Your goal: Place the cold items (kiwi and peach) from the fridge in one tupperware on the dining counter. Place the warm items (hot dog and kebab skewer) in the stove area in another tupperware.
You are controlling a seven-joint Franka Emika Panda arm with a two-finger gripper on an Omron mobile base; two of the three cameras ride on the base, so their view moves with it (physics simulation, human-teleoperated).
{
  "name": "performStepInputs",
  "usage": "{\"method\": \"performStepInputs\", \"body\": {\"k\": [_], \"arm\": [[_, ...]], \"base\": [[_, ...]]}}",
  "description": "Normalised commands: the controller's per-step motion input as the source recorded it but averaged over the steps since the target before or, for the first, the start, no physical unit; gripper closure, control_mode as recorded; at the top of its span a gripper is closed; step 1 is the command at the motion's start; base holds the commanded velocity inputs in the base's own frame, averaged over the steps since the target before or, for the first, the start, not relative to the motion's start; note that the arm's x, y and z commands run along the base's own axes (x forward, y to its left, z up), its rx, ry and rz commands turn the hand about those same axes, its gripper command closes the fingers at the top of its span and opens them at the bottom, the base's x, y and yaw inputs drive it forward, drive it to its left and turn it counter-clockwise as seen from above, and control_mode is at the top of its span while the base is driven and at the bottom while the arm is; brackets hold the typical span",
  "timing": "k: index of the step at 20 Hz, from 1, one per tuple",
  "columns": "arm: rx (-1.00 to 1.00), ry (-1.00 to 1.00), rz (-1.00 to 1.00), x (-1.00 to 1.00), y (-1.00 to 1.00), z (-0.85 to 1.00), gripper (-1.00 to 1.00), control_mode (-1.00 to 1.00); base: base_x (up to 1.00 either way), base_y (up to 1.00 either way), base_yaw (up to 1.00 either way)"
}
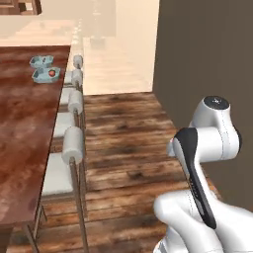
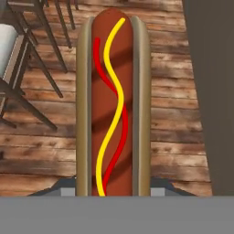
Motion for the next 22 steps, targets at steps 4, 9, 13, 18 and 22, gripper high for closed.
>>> {"method": "performStepInputs", "body": {"k": [4, 9, 13, 18, 22], "arm": [[0.0, 0.0, 0.0, 0.0, 0.0, 0.0, 1.0, 1.0], [0.0, 0.0, 0.0, 0.0, 0.0, 0.0, 1.0, 1.0], [0.0, 0.0, 0.0, 0.0, 0.0, 0.0, 1.0, 1.0], [0.0, 0.0, 0.0, 0.0, 0.0, 0.0, 1.0, 1.0], [0.0, 0.0, 0.0, 0.0, 0.0, 0.0, 1.0, 1.0]], "base": [[1.0, -0.67, 0.61], [1.0, -0.95, 0.45], [1.0, -1.0, 0.35], [0.99, -1.0, 0.25], [1.0, -1.0, 0.28]]}}
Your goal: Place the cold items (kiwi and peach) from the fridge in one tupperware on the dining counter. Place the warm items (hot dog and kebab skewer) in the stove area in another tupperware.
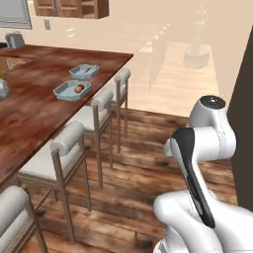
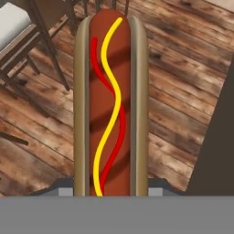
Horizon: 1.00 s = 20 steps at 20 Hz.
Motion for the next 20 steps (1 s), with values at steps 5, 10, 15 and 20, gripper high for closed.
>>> {"method": "performStepInputs", "body": {"k": [5, 10, 15, 20], "arm": [[0.0, 0.0, 0.0, 0.0, 0.0, 0.0, 1.0, 1.0], [0.0, 0.0, 0.0, 0.0, 0.0, 0.0, 1.0, 1.0], [0.0, 0.0, 0.0, 0.0, 0.0, 0.0, 1.0, 1.0], [0.0, 0.0, 0.0, 0.0, 0.0, 0.0, 1.0, 1.0]], "base": [[1.0, -1.0, 0.3], [0.99, -1.0, 0.35], [0.97, -1.0, 0.36], [0.8, -0.99, 0.41]]}}
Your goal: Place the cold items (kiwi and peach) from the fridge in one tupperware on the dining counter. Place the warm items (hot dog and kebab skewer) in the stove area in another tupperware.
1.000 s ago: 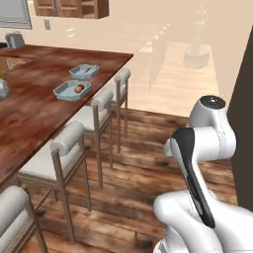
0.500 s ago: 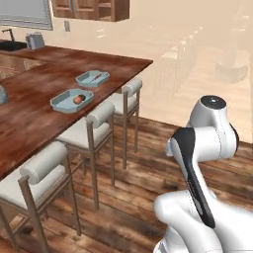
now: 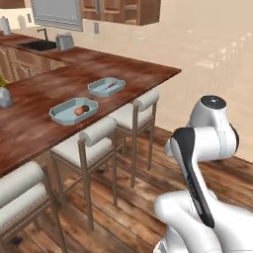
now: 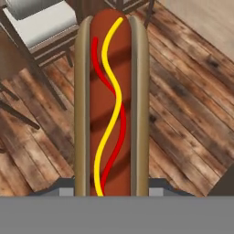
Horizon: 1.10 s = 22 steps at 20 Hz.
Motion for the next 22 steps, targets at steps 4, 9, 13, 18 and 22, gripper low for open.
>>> {"method": "performStepInputs", "body": {"k": [4, 9, 13, 18, 22], "arm": [[0.0, 0.0, 0.0, 0.0, 0.0, 0.0, 1.0, 1.0], [0.0, 0.0, 0.0, 0.0, 0.0, 0.0, 1.0, 1.0], [0.0, 0.0, 0.0, 0.0, 0.0, 0.0, 1.0, 1.0], [0.0, 0.0, 0.0, 0.0, 0.0, 0.0, 1.0, 1.0], [0.0, 0.0, 0.0, 0.0, 0.0, 0.0, 1.0, 1.0]], "base": [[0.4, -0.79, 0.62], [0.31, -0.61, 0.75], [0.34, -1.0, 0.39], [0.42, -1.0, 0.39], [0.61, -0.83, 0.39]]}}
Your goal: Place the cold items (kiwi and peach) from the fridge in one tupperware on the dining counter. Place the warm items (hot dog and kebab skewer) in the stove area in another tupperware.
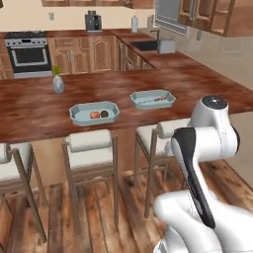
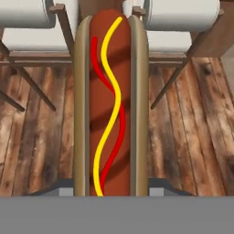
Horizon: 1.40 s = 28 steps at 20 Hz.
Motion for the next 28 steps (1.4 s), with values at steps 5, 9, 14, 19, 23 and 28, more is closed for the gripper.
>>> {"method": "performStepInputs", "body": {"k": [5, 9, 14, 19, 23, 28], "arm": [[0.0, 0.0, 0.0, 0.0, 0.0, 0.0, 1.0, 1.0], [0.0, 0.0, 0.0, 0.0, 0.0, 0.0, 1.0, 1.0], [0.0, 0.0, 0.0, 0.0, 0.0, 0.0, 1.0, 1.0], [0.0, 0.0, 0.0, 0.0, 0.0, 0.0, 1.0, 1.0], [0.0, 0.0, 0.0, 0.0, 0.0, 0.0, 1.0, 1.0], [0.0, 0.0, 0.0, 0.0, 0.0, 0.0, 1.0, 1.0]], "base": [[0.94, -0.03, 0.12], [0.87, -0.03, -0.23], [0.39, -0.11, -0.28], [0.19, 0.01, -0.33], [0.15, 0.29, -0.27], [0.23, 0.53, -0.25]]}}
